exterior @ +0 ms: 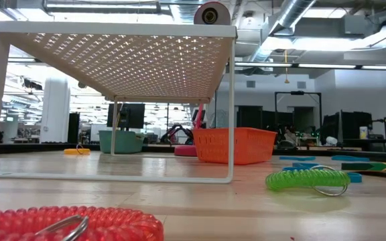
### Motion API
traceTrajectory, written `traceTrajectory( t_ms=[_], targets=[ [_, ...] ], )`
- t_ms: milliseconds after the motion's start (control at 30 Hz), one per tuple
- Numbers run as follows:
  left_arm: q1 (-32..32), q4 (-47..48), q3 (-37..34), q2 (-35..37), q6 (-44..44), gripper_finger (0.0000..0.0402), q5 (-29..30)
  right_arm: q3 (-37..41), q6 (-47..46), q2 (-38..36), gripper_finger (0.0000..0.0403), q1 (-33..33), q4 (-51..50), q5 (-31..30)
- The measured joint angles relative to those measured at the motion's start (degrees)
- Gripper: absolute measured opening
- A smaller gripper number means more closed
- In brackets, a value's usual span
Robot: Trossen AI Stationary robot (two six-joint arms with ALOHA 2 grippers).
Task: Pick & Place Office Desk Supplies
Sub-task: Put the yellow crayon box into the green bin
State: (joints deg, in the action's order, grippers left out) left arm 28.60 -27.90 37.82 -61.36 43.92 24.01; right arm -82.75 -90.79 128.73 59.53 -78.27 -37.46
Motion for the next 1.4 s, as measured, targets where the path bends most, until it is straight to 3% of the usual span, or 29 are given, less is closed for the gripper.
traceTrajectory(
  t_ms=[367,1000,1200,1400],
  targets=[
    [0.0,0.0,0.0,0.1,0.7,0.0158,0.0,1.7,10.5,-0.4,0.022,-4.2,0.0,2.4],
    [0.0,0.0,0.0,0.1,0.7,0.0158,0.0,5.5,4.6,-0.4,0.0215,-4.5,-4.4,7.5],
    [0.0,0.0,0.0,0.1,0.7,0.0158,0.0,6.6,5.2,-0.7,0.0176,-5.2,-3.2,7.4],
    [0.0,0.0,0.0,0.1,0.7,0.0158,-0.1,6.7,5.7,-0.7,0.0094,-5.3,-3.1,6.6]
  ],
)
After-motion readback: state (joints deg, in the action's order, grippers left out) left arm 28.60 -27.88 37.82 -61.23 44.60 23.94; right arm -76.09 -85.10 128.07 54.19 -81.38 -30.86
